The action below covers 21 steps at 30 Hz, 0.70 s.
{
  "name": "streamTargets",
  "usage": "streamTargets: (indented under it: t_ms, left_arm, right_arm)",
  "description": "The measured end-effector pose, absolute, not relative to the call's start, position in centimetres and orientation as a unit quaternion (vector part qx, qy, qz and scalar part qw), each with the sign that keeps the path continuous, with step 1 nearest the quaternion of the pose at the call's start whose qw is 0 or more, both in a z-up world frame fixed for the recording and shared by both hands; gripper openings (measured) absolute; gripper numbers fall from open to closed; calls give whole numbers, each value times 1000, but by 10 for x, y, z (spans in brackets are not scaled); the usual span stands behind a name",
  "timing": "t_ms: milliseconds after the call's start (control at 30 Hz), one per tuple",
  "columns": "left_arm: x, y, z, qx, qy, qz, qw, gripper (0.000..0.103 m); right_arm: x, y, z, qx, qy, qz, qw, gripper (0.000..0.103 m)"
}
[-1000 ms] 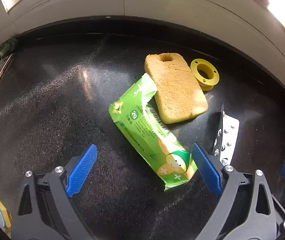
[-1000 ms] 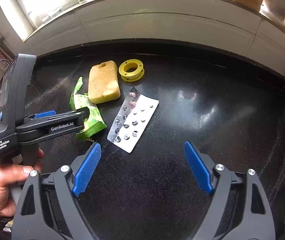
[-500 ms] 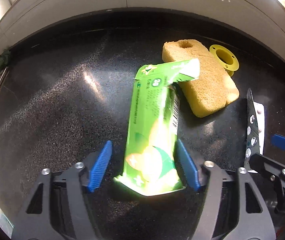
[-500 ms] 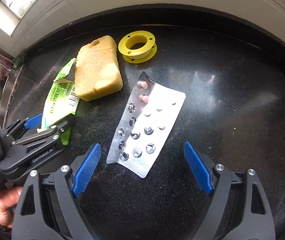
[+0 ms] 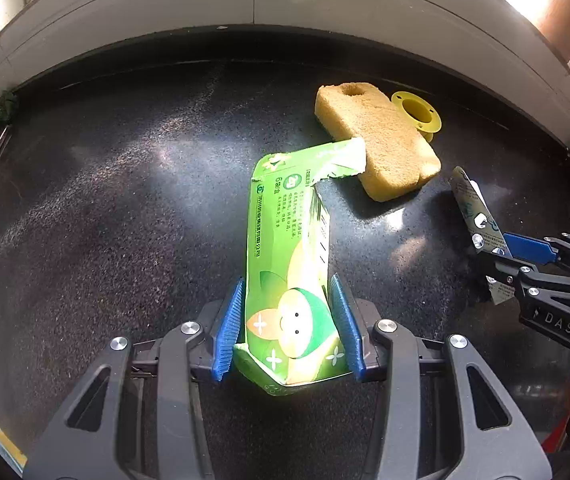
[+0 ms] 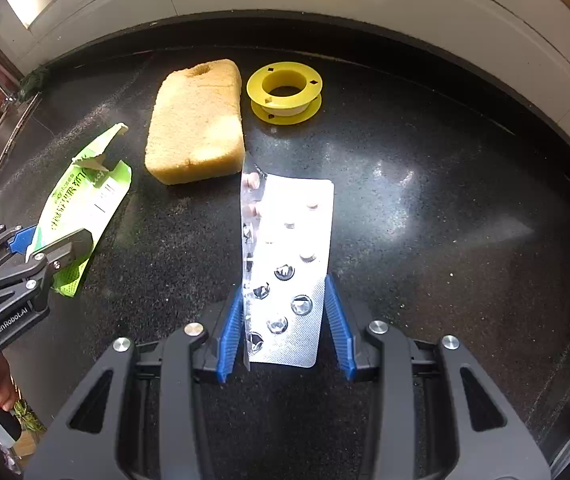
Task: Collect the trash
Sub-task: 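Grasp the green snack packet with left tool while right tool grasps the pill blister pack, then carry the green snack packet and blister pack over the trash bin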
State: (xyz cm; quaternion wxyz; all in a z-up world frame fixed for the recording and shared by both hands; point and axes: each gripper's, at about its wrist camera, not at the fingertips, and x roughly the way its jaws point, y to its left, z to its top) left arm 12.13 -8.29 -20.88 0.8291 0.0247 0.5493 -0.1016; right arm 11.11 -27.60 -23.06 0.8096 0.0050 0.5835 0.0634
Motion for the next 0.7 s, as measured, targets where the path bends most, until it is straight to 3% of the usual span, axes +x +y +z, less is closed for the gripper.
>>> streamTargets:
  t_ms: [300,700]
  left_arm:
    - [69,-69,-166,30,524,-84,847,43]
    - [18,-73,-153,27,512,-81,855,41]
  right_arm:
    - [74,-282,-176,5,538,85,838,40]
    - [23,-267,-146,-6,509,106,854,40]
